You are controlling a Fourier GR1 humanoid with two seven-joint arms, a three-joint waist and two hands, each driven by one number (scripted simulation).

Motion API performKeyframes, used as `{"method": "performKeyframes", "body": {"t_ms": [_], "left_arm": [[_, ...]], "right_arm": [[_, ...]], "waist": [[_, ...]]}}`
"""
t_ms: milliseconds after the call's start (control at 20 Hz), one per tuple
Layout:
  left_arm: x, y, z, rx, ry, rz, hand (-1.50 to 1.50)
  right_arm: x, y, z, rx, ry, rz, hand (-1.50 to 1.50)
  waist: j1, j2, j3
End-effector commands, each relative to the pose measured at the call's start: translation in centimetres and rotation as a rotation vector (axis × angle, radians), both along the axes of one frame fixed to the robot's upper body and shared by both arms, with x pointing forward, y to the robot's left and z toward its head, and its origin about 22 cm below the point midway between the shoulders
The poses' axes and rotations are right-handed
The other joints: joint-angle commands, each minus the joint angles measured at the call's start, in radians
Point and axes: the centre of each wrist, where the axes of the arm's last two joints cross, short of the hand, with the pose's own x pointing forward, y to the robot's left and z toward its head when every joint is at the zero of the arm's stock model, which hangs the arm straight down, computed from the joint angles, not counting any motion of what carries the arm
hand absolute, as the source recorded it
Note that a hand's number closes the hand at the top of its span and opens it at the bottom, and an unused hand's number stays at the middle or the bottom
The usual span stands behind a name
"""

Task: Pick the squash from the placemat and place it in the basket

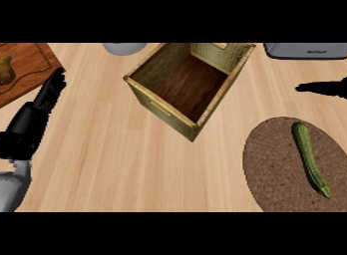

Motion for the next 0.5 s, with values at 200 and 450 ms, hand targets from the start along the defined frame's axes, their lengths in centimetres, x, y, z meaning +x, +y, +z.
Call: {"method": "performKeyframes", "body": {"t_ms": [200,450], "left_arm": [[-0.7,-0.6,-0.9,-0.002,0.005,-0.011,0.0],[1.0,0.3,0.0,-0.004,0.002,0.011,0.0]], "right_arm": [[0.4,2.5,-5.4,-0.112,0.071,0.021,-1.5],[-0.1,0.0,-8.5,-0.127,0.077,0.021,-1.5]], "waist": [[0.001,0.0,0.0],[-0.005,0.001,0.0]]}}
